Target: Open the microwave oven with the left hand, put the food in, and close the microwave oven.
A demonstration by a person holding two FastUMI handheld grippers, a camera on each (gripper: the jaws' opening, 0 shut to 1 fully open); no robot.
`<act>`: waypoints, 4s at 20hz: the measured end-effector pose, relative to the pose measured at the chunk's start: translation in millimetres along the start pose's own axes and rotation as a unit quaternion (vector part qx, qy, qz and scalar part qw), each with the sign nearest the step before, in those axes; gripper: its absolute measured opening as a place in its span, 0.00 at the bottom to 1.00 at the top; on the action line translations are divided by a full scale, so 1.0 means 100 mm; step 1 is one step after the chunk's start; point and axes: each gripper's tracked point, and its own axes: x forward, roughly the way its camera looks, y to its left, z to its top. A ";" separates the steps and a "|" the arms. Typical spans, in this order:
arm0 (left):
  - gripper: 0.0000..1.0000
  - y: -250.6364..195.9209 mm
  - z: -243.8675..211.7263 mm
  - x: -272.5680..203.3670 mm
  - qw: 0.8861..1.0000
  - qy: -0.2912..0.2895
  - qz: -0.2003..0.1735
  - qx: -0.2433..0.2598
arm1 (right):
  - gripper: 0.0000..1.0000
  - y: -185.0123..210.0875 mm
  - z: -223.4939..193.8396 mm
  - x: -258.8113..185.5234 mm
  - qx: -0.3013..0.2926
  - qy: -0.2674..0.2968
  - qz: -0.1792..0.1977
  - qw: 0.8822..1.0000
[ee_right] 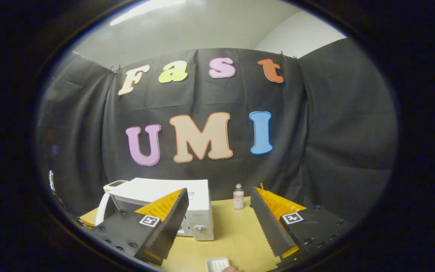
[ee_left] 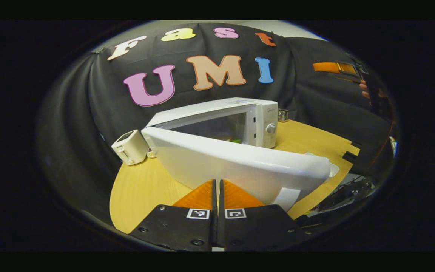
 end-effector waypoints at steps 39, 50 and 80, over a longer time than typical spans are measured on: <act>0.00 -0.44 1.06 1.59 0.998 -0.020 0.056 0.017 | 0.94 -0.97 0.03 -0.33 -0.035 -0.007 -0.001 0.999; 0.01 -0.60 1.33 1.82 0.999 -0.045 0.008 -0.019 | 0.95 -1.05 0.04 -0.41 -0.034 0.004 -0.023 0.999; 0.96 -0.17 2.34 -0.35 0.963 -0.190 0.126 -0.147 | 0.95 -0.16 0.41 0.15 -0.036 -0.021 0.073 0.996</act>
